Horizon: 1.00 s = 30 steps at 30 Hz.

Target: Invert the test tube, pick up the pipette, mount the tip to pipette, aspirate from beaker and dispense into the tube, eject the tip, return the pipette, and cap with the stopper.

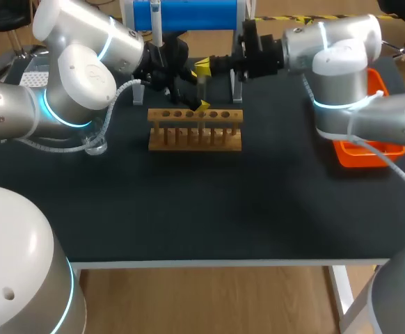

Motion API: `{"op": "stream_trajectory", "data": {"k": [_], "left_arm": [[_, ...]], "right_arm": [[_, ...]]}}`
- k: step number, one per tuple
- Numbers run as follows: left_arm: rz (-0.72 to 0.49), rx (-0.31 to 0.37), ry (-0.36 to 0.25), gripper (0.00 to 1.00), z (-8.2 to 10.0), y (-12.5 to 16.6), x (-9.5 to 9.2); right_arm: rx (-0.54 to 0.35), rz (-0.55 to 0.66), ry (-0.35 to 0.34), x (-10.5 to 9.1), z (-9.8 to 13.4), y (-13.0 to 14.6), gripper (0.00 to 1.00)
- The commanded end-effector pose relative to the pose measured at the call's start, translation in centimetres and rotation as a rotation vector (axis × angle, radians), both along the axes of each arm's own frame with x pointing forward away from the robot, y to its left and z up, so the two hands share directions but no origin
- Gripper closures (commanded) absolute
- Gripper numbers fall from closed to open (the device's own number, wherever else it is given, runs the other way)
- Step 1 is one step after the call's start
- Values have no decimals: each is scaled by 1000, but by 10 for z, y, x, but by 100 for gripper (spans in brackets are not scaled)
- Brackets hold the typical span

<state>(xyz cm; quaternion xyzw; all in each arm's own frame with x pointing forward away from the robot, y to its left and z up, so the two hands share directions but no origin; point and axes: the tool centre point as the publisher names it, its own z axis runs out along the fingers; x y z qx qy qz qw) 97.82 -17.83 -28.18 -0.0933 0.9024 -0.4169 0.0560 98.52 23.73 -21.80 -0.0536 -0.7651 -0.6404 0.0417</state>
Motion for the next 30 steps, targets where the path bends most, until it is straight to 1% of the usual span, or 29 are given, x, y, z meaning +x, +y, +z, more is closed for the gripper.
{"op": "stream_trajectory", "data": {"k": [1, 7, 9, 10, 16, 17, 18, 19, 20, 21, 25, 27, 30], "left_arm": [[-2, 3, 4, 0, 1, 0, 1], [-2, 3, 4, 0, 1, 0, 1], [-2, 3, 4, 0, 1, 0, 1], [-2, 3, 4, 0, 1, 0, 1], [-2, 3, 4, 0, 1, 0, 1], [-2, 3, 4, 0, 1, 0, 1], [-2, 3, 4, 0, 1, 0, 1], [-2, 3, 4, 0, 1, 0, 1], [-2, 3, 4, 0, 1, 0, 1], [-2, 3, 4, 0, 1, 0, 1], [-2, 3, 4, 0, 1, 0, 1], [-2, 3, 4, 0, 1, 0, 1], [-2, 3, 4, 0, 1, 0, 1]], "right_arm": [[44, 0, -4, -2, 2, -4, 100], [74, -21, -14, 2, 11, -9, 100], [66, -40, -24, 4, 14, -13, 100], [63, -49, -18, 6, 16, -16, 100], [-33, -93, -56, 11, 18, -34, 100], [-43, -97, -64, 11, 19, -37, 98], [-57, -97, -74, 11, 19, -39, 70], [-75, -101, -93, 10, 20, -41, 55], [-86, -101, -104, 10, 21, -43, 30], [-93, -94, -107, 9, 21, -45, 0], [-150, -52, -152, 3, 26, -53, 0], [-193, -26, -192, -1, 30, -57, 0], [-245, -7, -213, -2, 31, -65, 0]]}}
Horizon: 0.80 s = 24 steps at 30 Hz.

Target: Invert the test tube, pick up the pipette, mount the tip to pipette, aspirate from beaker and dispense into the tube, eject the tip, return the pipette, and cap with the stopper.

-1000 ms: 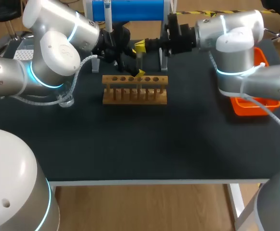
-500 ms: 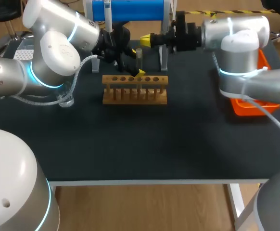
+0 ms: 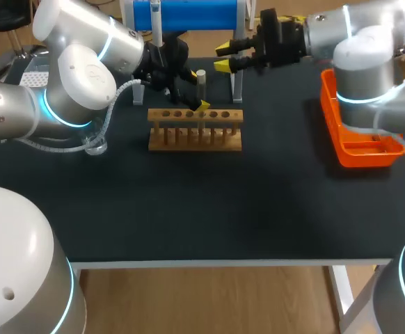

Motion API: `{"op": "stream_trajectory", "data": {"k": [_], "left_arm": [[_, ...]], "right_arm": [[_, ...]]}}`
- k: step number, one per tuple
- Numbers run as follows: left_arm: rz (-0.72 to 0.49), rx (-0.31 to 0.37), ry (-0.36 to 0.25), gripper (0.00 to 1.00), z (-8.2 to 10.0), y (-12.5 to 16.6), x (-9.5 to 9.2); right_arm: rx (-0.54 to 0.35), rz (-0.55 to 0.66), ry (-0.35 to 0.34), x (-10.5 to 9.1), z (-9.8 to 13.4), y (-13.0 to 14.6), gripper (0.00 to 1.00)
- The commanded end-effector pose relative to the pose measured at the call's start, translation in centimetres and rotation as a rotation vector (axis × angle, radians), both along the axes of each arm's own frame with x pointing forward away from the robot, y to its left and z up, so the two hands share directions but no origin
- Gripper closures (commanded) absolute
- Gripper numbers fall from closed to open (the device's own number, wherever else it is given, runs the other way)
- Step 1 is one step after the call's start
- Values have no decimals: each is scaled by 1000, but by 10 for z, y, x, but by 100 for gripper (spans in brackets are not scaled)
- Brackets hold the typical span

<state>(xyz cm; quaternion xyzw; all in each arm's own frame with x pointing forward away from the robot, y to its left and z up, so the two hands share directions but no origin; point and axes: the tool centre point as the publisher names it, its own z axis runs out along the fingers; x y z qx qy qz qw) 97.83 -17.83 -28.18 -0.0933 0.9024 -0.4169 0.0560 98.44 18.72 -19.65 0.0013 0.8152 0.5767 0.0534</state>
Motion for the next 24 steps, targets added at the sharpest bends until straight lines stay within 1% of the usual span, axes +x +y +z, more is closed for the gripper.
{"op": "stream_trajectory", "data": {"k": [1, 3, 6, 7, 9, 11, 12, 17, 19, 20, 24], "left_arm": [[-2, 3, 4, 0, 1, 0, 0], [-2, 3, 4, 0, 1, 0, 0], [-2, 3, 4, 0, 1, 0, 0], [-2, 3, 4, 0, 1, 0, 0], [-2, 3, 4, 0, 1, 0, 0], [-2, 3, 4, 0, 1, 0, 0], [-2, 3, 4, 0, 1, 0, 0], [-2, 3, 4, 0, 1, 0, 0], [-2, 3, 4, 0, 1, 0, 0], [-2, 3, 4, 0, 1, 0, 0], [-2, 3, 4, 0, 1, 0, 0]], "right_arm": [[-101, 19, -5, -1, 10, -18, 0], [-129, 23, 4, 0, 10, -23, 0], [-221, 27, -37, 1, 12, -26, 0], [-268, 17, -49, 1, 11, -26, 0], [-295, 25, -61, -2, 10, -27, 0], [-313, 8, -83, -4, 10, -30, 0], [-310, -4, -81, -4, 10, -32, 0], [-235, -99, -59, -4, 14, -44, 0], [-192, -108, -39, -3, 15, -48, 0], [-179, -118, -42, -3, 16, -49, 0], [-167, -125, -30, -4, 17, -50, 0]]}}
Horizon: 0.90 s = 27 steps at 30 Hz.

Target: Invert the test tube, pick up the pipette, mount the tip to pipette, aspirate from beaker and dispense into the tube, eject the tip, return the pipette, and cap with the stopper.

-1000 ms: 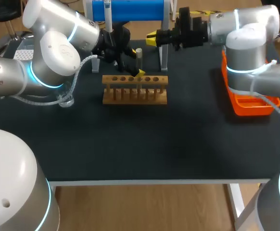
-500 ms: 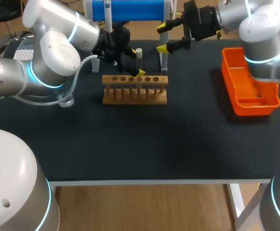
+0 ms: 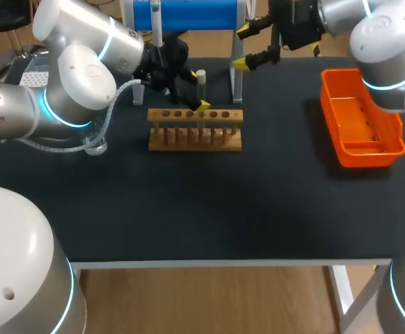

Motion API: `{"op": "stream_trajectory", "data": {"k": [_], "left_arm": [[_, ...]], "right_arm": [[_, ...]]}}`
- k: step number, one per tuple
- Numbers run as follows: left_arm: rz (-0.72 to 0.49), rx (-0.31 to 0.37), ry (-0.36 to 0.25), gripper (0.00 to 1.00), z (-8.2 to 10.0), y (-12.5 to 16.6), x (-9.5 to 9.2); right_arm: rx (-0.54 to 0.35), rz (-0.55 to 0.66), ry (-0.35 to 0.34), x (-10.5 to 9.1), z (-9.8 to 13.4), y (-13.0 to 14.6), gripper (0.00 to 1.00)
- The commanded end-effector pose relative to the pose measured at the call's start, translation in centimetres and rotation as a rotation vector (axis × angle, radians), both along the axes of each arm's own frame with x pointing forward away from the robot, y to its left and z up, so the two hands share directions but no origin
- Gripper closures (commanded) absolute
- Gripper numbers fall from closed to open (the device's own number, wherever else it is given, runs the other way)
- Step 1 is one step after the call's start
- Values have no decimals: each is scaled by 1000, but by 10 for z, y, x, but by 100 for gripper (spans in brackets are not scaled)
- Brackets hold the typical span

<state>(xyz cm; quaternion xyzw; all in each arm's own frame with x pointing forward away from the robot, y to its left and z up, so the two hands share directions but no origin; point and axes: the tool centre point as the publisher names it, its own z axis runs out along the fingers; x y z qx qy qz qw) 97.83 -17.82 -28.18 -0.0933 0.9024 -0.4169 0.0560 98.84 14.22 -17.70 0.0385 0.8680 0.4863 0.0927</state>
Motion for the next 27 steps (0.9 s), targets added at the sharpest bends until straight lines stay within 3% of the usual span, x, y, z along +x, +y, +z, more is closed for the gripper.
{"op": "stream_trajectory", "data": {"k": [1, 9, 27], "left_arm": [[-2, 3, 4, 0, 1, 0, 1], [-2, 3, 4, 0, 1, 0, 1], [218, 26, -18, 0, 8, 45, -37]], "right_arm": [[37, -7, -17, -8, -3, -5, 0], [37, -7, -17, -8, -3, -5, 0], [37, -7, -17, -8, -3, -5, 0]]}}
